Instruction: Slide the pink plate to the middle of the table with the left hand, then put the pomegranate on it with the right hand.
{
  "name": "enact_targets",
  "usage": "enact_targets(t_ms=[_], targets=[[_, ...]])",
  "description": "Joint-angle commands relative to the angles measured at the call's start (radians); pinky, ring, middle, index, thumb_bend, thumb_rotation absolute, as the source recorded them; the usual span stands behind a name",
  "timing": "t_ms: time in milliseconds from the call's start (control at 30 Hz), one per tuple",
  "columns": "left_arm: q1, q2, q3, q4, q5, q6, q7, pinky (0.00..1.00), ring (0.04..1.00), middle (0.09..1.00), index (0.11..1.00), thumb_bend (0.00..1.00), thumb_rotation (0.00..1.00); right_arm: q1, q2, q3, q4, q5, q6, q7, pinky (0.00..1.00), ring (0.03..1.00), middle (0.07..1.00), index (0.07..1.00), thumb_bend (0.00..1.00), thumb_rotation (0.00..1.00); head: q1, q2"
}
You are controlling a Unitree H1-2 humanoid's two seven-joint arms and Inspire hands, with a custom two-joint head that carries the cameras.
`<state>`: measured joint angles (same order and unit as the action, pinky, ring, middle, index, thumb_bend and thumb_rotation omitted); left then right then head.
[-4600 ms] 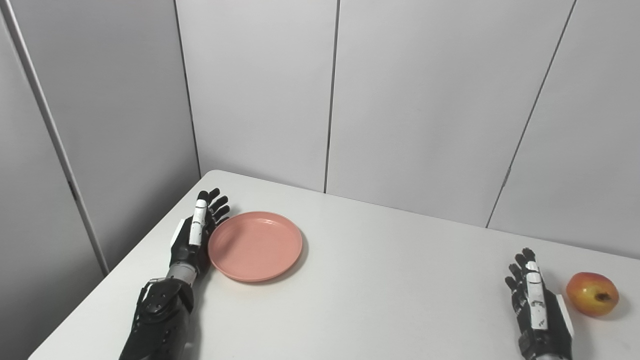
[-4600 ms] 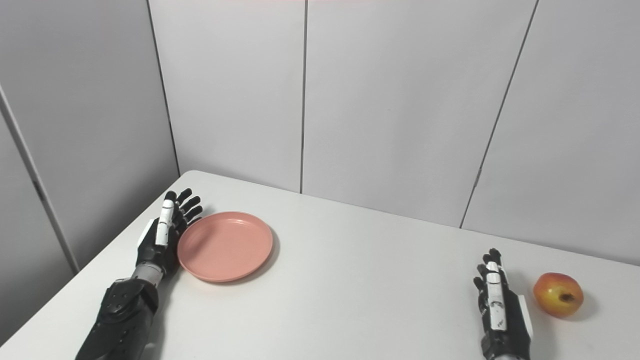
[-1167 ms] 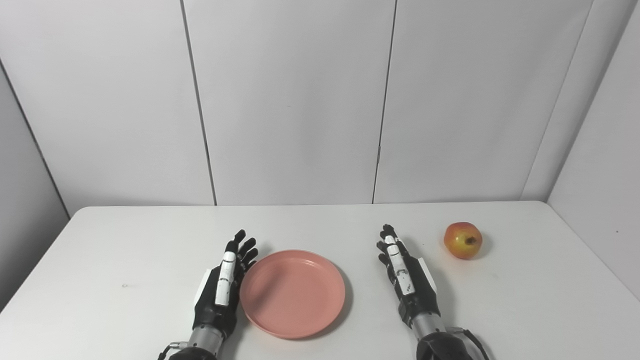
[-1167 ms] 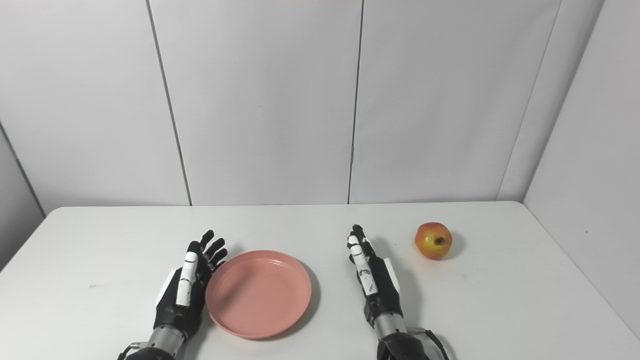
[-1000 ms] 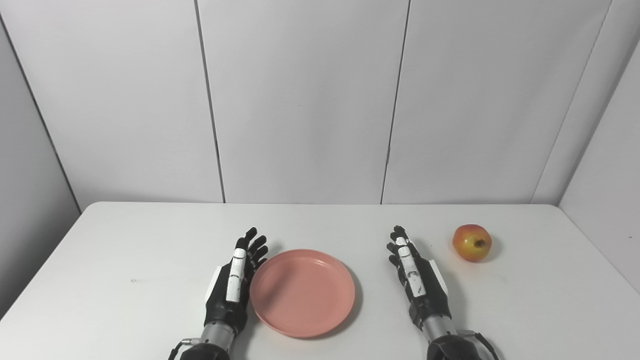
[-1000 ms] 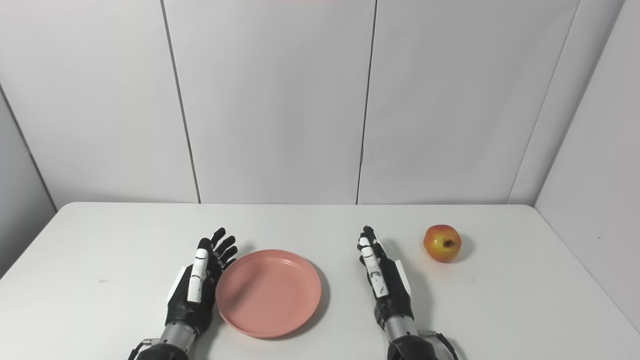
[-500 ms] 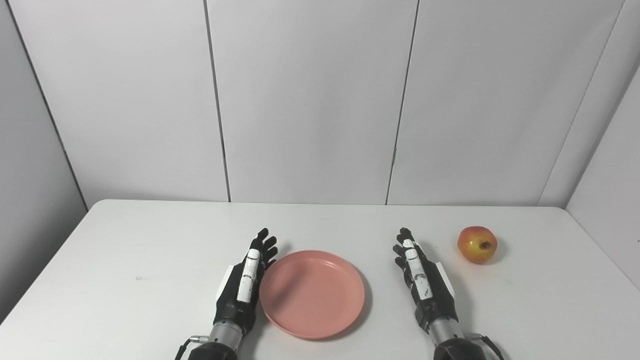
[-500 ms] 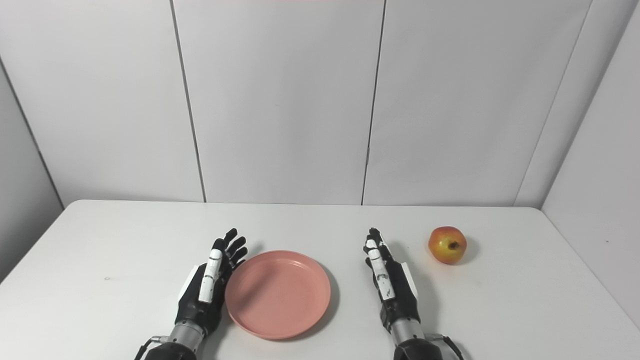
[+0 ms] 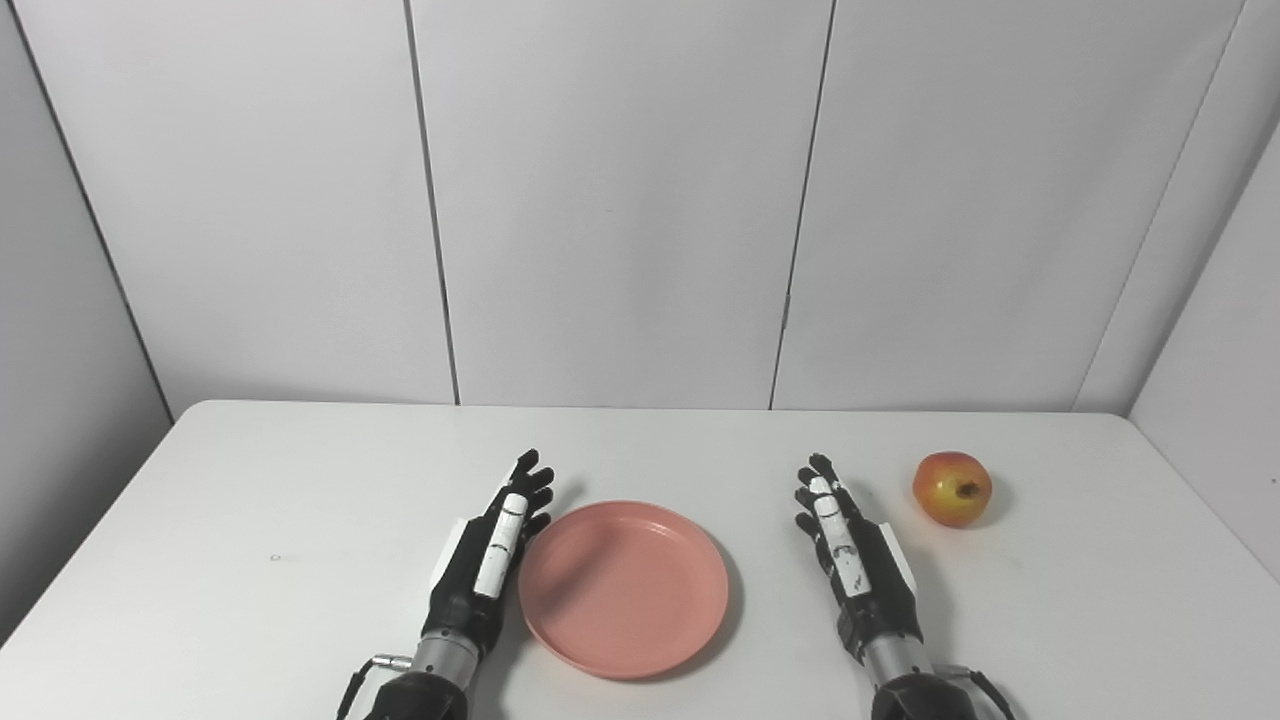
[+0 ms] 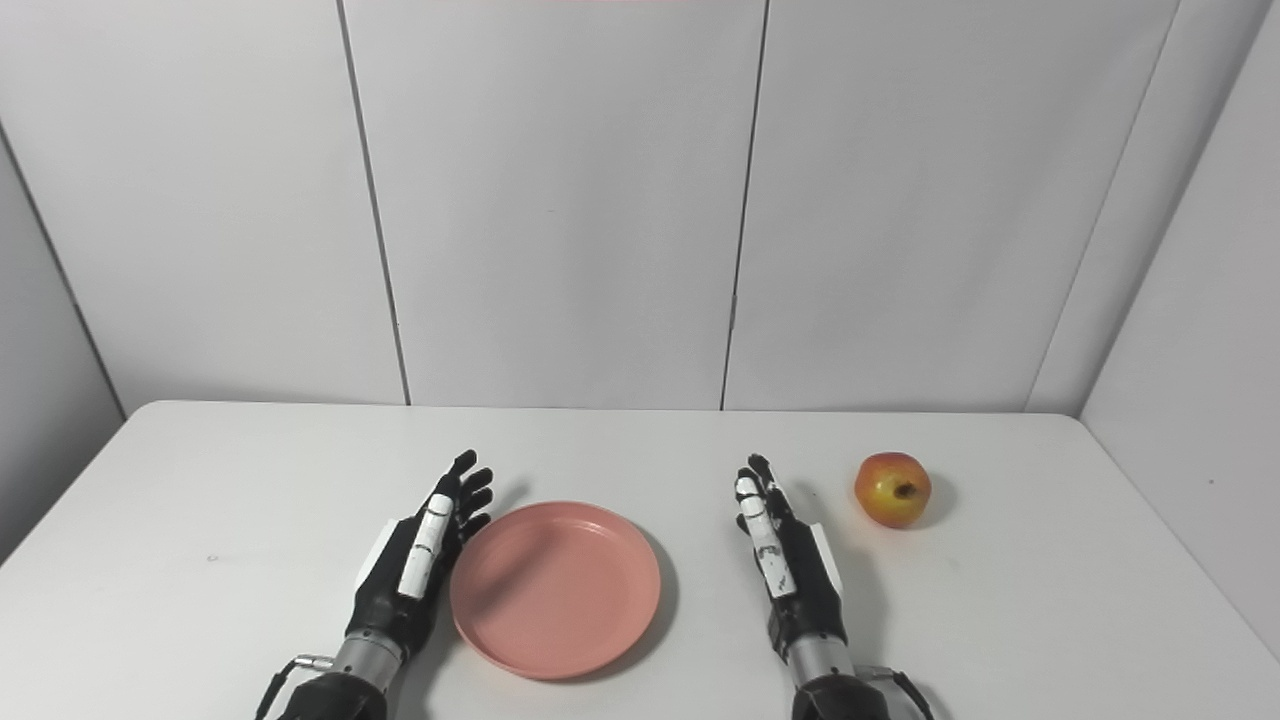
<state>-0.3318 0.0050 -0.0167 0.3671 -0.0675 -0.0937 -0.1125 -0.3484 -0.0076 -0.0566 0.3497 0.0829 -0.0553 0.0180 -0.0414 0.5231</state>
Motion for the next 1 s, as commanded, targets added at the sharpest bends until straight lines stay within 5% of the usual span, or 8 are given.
enact_targets(t_ms=[0,267,433,633,967], targets=[[0.003,0.020,0.010,0.016,-0.016,-0.021,-0.016,0.94,0.958,0.963,0.973,0.57,1.00,-0.057,-0.015,-0.008,-0.014,-0.004,-0.072,-0.004,0.92,0.930,0.933,0.945,0.53,0.84,-0.004,-0.001],[-0.003,0.033,0.016,0.031,-0.017,-0.039,-0.018,0.94,0.960,0.968,0.977,0.53,1.00,-0.084,-0.062,0.000,-0.039,-0.124,-0.120,-0.073,0.94,0.920,0.926,0.911,0.60,0.70,-0.014,-0.003],[-0.001,0.037,0.017,0.032,-0.014,-0.034,-0.019,0.94,0.960,0.967,0.976,0.53,1.00,-0.103,-0.109,0.013,-0.058,-0.266,-0.152,-0.158,0.86,0.893,0.908,0.882,0.58,0.57,-0.037,-0.005],[-0.001,0.047,0.020,0.041,-0.025,-0.037,-0.033,0.94,0.962,0.967,0.976,0.55,1.00,-0.116,-0.138,0.007,-0.072,-0.316,-0.137,-0.200,0.81,0.880,0.896,0.897,0.66,0.45,-0.054,-0.006],[-0.002,0.052,0.026,0.055,-0.034,-0.052,-0.051,0.95,0.961,0.967,0.975,0.55,1.00,-0.143,-0.208,0.022,-0.005,-0.471,-0.164,-0.314,0.83,0.892,0.911,0.905,0.67,0.42,-0.073,-0.009]])
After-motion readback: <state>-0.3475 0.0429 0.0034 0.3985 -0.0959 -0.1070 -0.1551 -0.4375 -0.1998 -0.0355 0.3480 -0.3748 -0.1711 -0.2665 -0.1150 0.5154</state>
